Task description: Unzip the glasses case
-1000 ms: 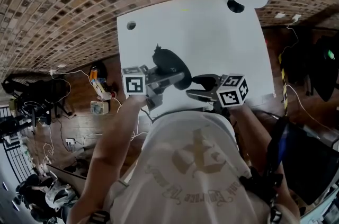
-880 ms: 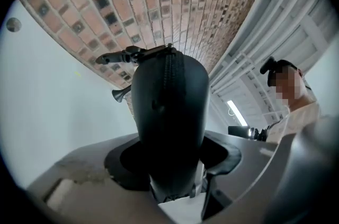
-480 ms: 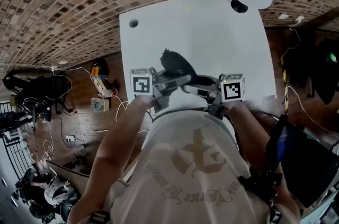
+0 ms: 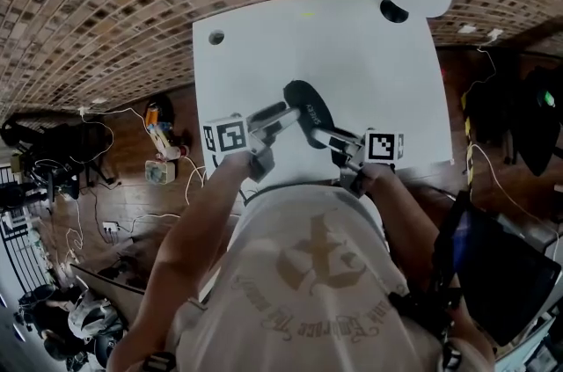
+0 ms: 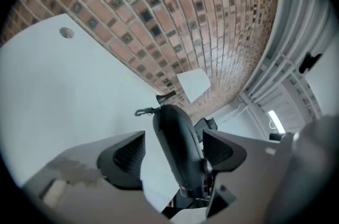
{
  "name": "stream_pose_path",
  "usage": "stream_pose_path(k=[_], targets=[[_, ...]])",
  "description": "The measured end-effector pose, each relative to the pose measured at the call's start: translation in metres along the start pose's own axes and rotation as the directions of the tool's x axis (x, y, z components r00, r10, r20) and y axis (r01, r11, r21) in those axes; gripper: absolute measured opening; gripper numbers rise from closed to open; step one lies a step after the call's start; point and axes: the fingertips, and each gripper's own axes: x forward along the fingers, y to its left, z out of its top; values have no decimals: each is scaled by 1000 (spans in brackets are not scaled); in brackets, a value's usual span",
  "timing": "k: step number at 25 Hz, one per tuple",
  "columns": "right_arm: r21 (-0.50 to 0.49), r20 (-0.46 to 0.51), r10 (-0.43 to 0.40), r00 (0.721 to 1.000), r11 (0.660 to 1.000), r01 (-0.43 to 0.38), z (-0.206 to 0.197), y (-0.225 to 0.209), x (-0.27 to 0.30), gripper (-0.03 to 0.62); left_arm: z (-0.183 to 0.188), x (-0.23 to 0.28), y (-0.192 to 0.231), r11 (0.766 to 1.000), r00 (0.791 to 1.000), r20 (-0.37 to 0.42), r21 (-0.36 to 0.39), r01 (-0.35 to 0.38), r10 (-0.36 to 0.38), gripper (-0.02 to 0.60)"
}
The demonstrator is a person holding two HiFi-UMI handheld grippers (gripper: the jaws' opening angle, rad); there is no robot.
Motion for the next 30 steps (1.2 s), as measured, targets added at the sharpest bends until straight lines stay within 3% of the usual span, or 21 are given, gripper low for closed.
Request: stream_pose_path(k=[2,3,6,9,16,23,27,30], targets=[[-16,46,-201,978,979,202,15,-43,-22,283,4,-9,9,999,999,40,-33,-29,30,355],[-8,75,-240,968,970,242,23,-55,-27,284,4,-13,9,999,998,50,-45,-23,26,341],[70,137,-249,959,968,242,37,-71,-28,284,-4,-20,6,998,998,61,-64,4,0,311],[147,156,-243,957,964,221,42,-83,-19,284,-15,-24,4,995,998,52,-96,-23,28,288],[240,78,-311,947,928,285,38,-109,0,285,-15,-34,-10,997,994,109,-77,-2,11,276],[220,1,-356,934,911,348,30,-124,10,284,-17,-57,-9,994,981,189,-101,-32,51,267],[171,-32,-360,932,917,360,27,-121,11,298,-19,-57,-13,997,976,216,-79,-17,34,267],[152,-61,-344,937,925,349,21,-116,10,304,-24,-56,-14,994,972,225,-101,-47,68,267]])
